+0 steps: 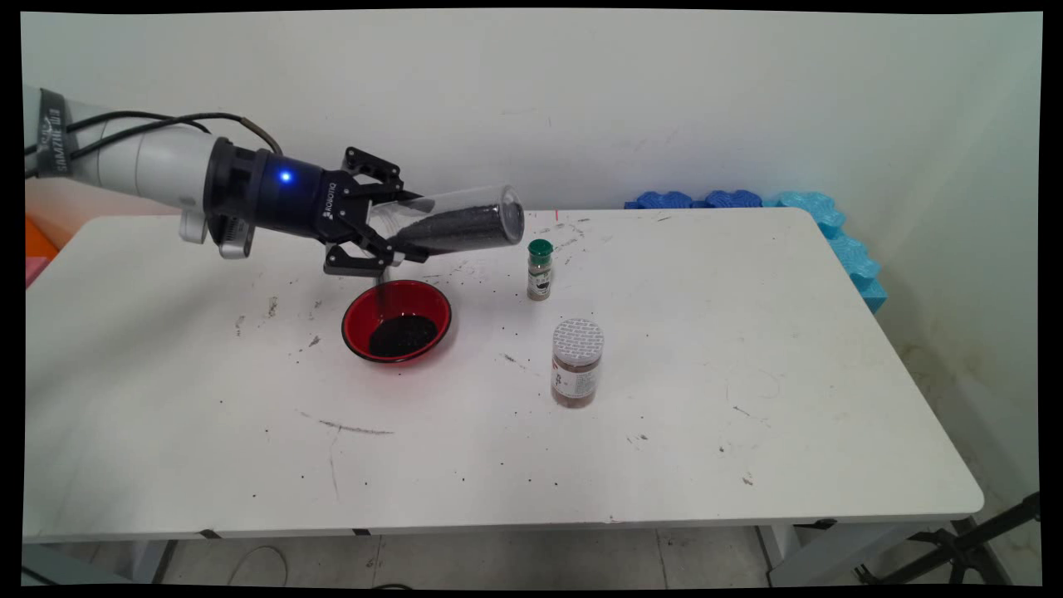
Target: Pour the black seasoning powder in the red bowl
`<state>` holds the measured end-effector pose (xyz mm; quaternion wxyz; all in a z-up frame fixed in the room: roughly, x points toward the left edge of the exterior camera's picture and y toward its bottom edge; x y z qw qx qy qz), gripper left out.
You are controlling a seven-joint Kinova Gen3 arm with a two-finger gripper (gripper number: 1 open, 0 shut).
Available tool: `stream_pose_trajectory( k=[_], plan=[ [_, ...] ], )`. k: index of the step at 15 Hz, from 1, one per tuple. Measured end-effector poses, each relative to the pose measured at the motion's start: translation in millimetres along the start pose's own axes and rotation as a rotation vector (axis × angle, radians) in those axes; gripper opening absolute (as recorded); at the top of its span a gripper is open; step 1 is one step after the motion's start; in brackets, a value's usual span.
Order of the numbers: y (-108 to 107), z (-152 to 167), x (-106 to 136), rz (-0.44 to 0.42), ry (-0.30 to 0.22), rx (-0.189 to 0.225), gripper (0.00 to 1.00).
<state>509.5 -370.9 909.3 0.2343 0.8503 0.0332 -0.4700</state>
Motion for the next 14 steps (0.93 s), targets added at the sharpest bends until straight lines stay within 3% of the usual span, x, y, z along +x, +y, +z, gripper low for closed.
stream_pose_trajectory(
  k=[14],
  plan=[
    [-4.1,3.8,-5.6,-0.008,-0.006,-0.017,0.00]
  ],
)
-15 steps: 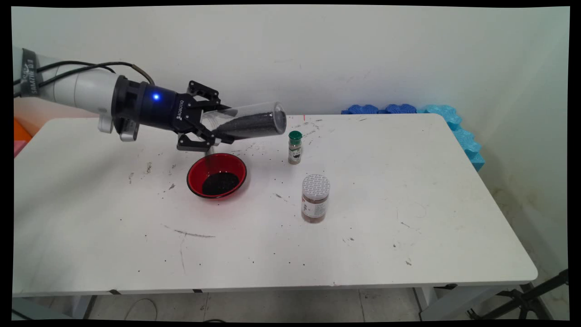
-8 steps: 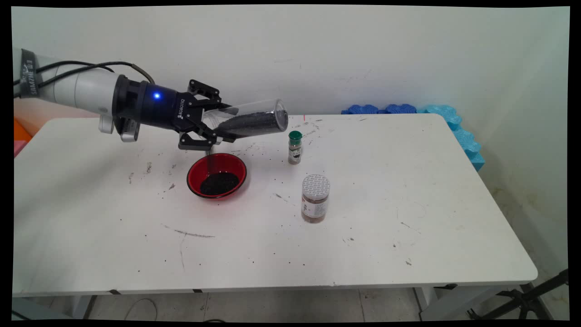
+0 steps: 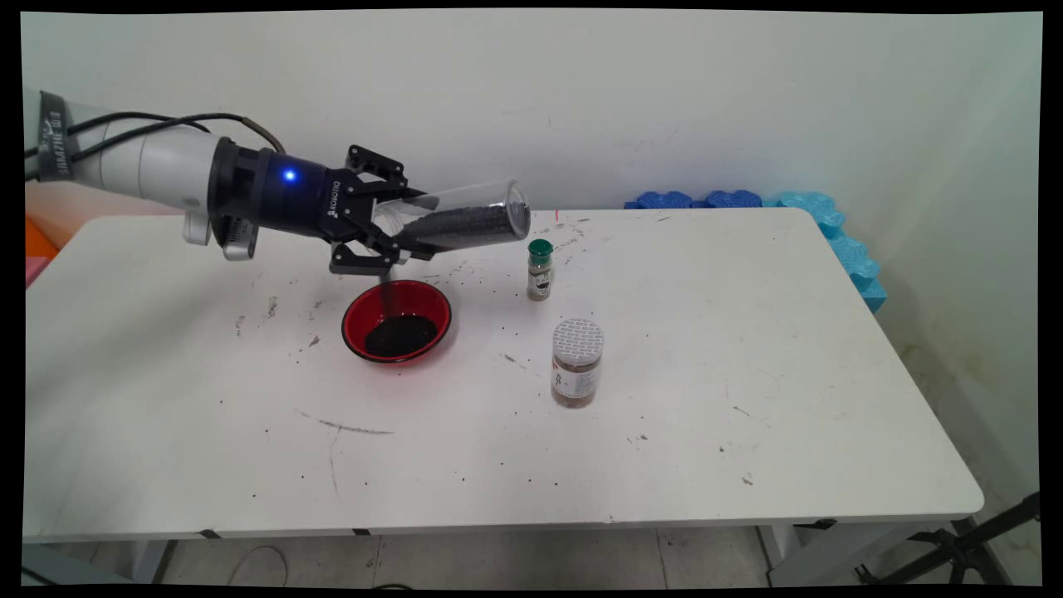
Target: Pour the black seasoning powder in the red bowl
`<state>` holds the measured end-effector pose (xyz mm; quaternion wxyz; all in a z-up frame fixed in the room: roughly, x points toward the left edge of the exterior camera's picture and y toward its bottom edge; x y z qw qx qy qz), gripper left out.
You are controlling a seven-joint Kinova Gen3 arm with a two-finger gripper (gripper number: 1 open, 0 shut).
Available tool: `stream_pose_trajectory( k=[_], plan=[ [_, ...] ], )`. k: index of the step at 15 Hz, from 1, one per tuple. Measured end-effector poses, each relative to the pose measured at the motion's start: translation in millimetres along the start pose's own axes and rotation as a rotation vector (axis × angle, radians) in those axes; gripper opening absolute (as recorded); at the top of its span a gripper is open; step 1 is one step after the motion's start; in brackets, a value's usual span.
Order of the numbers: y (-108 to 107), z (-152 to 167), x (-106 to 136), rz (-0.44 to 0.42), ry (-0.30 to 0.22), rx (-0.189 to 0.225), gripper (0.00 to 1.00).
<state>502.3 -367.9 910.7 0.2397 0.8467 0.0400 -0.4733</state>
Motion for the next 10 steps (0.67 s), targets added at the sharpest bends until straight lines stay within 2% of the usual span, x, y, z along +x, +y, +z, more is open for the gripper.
stream_pose_trajectory(
  k=[5,10],
  plan=[
    [-0.8,1.2,-0.6,0.025,0.003,0.002,0.00],
    [0.7,2.2,0.6,0.137,0.022,0.017,0.00]
  ],
)
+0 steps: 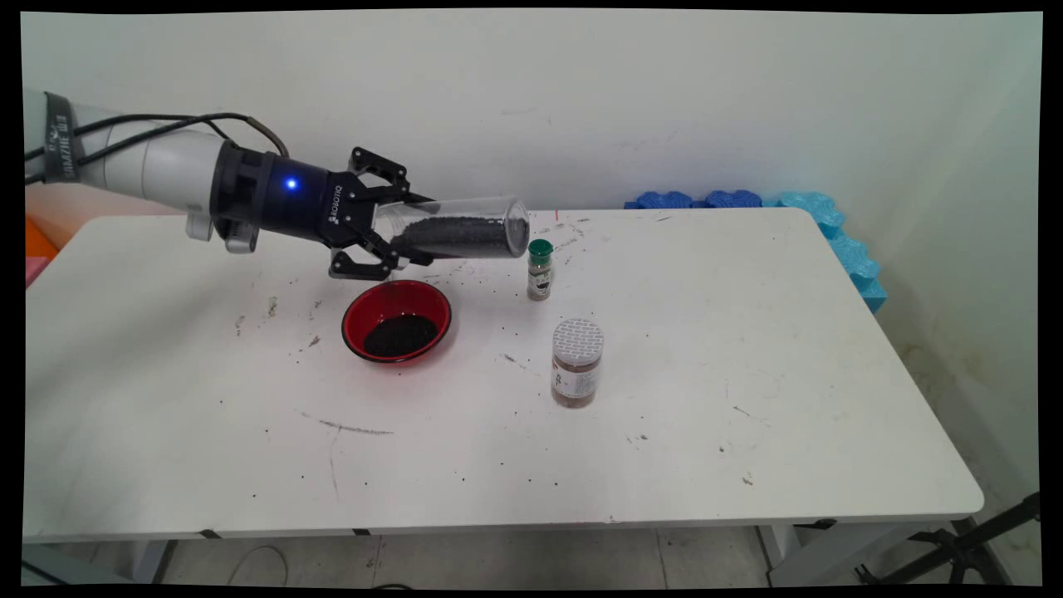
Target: Pour the black seasoning powder in the red bowl
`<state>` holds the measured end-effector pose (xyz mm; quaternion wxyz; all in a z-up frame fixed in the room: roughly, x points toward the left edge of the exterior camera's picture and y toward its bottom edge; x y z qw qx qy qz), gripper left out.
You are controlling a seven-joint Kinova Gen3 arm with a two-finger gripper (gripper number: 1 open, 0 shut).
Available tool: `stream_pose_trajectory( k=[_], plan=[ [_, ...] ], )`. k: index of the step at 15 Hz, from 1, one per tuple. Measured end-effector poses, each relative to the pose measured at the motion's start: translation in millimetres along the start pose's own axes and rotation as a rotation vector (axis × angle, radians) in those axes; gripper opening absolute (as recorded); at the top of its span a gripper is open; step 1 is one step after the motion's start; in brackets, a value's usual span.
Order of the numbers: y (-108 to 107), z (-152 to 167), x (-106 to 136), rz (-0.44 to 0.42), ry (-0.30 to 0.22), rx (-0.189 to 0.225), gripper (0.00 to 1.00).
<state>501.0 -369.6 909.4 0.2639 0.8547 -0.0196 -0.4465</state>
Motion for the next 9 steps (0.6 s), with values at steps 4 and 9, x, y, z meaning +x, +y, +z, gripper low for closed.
stream_pose_trajectory(
  k=[4,9],
  plan=[
    [1.8,0.8,0.6,0.071,0.012,0.008,0.00],
    [5.1,1.9,1.1,0.201,0.026,0.027,0.00]
  ],
)
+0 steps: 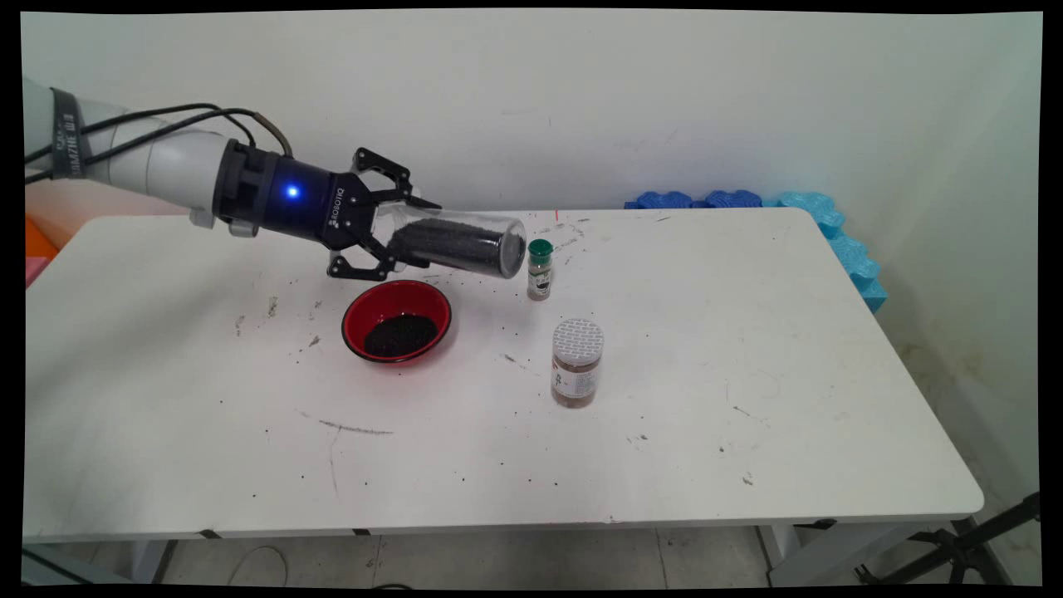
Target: Pour the black seasoning powder in the red bowl
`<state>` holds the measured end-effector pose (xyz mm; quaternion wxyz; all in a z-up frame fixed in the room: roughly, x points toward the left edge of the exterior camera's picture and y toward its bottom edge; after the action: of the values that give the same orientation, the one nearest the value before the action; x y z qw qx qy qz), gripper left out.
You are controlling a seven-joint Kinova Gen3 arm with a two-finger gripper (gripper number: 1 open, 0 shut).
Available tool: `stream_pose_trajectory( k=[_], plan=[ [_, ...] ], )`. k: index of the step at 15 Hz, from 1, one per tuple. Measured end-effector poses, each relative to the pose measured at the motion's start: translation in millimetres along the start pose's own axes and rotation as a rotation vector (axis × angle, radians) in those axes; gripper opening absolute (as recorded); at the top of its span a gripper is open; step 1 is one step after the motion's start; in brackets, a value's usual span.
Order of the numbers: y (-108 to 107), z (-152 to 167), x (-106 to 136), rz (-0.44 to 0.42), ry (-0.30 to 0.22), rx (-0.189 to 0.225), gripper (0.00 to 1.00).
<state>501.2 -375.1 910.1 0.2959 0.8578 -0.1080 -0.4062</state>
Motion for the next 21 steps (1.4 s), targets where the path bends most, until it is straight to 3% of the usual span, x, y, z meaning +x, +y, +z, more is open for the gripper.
stream_pose_trajectory(
  k=[11,21],
  plan=[
    [9,1,-1,0.289,0.026,0.045,0.00],
    [30,-9,-15,0.680,0.019,0.093,0.00]
  ],
)
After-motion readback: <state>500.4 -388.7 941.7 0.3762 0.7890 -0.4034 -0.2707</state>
